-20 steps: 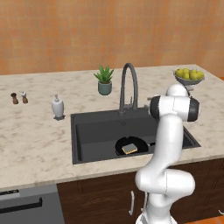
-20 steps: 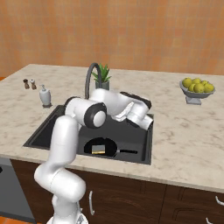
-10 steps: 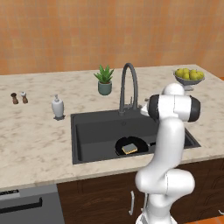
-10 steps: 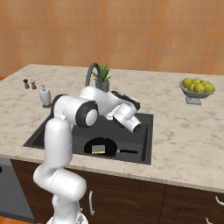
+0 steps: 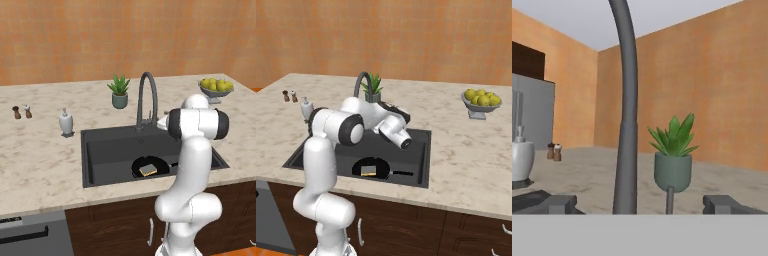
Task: Pick the pan and sponge and place them into the sink. Then turn on the water.
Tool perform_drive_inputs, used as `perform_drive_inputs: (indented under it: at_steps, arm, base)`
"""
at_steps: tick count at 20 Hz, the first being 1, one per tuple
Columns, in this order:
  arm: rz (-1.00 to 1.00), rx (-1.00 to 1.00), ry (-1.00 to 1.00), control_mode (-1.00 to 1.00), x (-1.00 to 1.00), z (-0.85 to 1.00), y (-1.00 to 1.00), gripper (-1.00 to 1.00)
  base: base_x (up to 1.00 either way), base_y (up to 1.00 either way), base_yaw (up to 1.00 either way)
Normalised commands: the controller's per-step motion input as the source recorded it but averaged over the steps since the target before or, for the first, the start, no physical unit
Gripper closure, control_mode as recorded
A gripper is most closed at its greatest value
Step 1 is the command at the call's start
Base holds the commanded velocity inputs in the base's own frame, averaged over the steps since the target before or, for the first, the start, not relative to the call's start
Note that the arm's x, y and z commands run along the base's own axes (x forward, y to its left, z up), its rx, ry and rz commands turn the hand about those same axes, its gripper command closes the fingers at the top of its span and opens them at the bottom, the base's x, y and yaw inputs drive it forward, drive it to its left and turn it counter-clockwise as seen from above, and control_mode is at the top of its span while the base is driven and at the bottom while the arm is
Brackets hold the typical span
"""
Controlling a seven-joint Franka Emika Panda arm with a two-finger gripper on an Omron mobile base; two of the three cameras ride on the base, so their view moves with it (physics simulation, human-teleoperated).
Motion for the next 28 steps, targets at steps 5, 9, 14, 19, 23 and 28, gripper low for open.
perform_drive_inputs:
  at_steps: [5, 9, 14, 19, 23, 28]
  arm:
    - [0.0, 0.0, 0.06, -1.0, 0.14, 0.02, 0.0, -1.0]
    - [0.0, 0.0, 0.07, -1.0, 0.3, 0.0, 0.0, -1.0]
    - [0.0, 0.0, 0.05, -1.0, 0.59, -0.05, 0.02, -1.0]
    - [0.0, 0.0, 0.01, -1.0, 0.36, -0.23, 0.0, -1.0]
    - [0.0, 0.0, 0.0, -1.0, 0.23, -0.36, 0.0, -1.0]
    - [0.0, 0.0, 0.0, -1.0, 0.4, -0.26, 0.0, -1.0]
  base:
    - [0.0, 0.0, 0.0]
    - [0.0, 0.0, 0.0]
    - [0.0, 0.0, 0.0]
    - [0.0, 0.0, 0.0]
    - [0.0, 0.0, 0.0]
    - [0.0, 0.0, 0.0]
